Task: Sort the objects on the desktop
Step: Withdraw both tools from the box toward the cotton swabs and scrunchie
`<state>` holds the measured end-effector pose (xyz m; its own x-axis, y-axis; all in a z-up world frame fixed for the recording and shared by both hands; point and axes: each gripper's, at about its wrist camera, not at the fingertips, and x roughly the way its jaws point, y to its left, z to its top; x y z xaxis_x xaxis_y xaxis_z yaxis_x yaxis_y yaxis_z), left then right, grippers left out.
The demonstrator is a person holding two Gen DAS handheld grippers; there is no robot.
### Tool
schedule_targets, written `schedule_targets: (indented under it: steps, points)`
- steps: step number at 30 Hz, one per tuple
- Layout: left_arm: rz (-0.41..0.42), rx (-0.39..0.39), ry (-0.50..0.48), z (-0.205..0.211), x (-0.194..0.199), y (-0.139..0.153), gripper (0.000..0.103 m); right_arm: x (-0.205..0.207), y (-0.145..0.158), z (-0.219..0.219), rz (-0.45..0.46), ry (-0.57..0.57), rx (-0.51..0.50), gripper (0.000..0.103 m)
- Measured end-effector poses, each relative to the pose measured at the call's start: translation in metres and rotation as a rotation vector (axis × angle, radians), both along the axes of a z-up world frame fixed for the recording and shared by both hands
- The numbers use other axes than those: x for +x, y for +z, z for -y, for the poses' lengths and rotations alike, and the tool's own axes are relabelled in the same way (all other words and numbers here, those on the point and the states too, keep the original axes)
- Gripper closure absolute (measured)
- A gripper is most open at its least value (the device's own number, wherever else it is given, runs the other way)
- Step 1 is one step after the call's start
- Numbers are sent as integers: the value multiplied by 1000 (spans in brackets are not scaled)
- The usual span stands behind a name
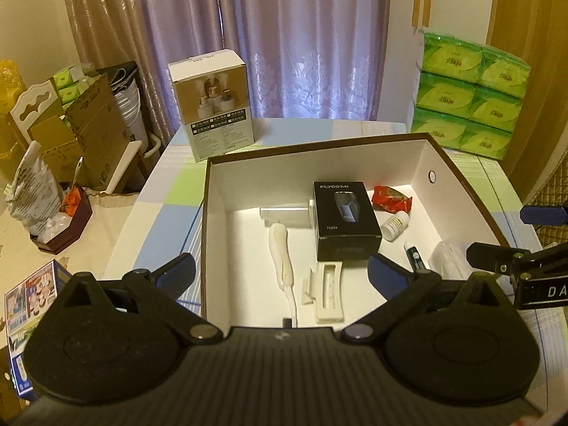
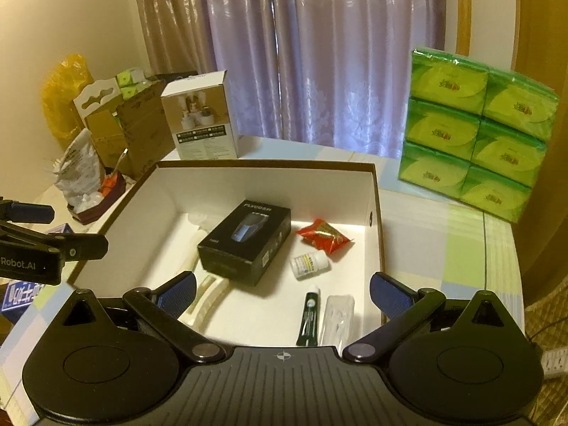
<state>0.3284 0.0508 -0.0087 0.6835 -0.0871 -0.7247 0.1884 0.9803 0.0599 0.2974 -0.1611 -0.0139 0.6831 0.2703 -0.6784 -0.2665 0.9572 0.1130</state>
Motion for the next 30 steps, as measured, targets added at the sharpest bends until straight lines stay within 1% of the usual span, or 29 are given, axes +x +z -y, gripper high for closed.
schedule_targets:
  steps: [17,30]
  points:
    - [44,-5,29,-4,-80,25,1,-72,17,0,20,24,5,2]
    - [34,-15,49,-1,-135,26,1,-119,25,6,25,68,0,2]
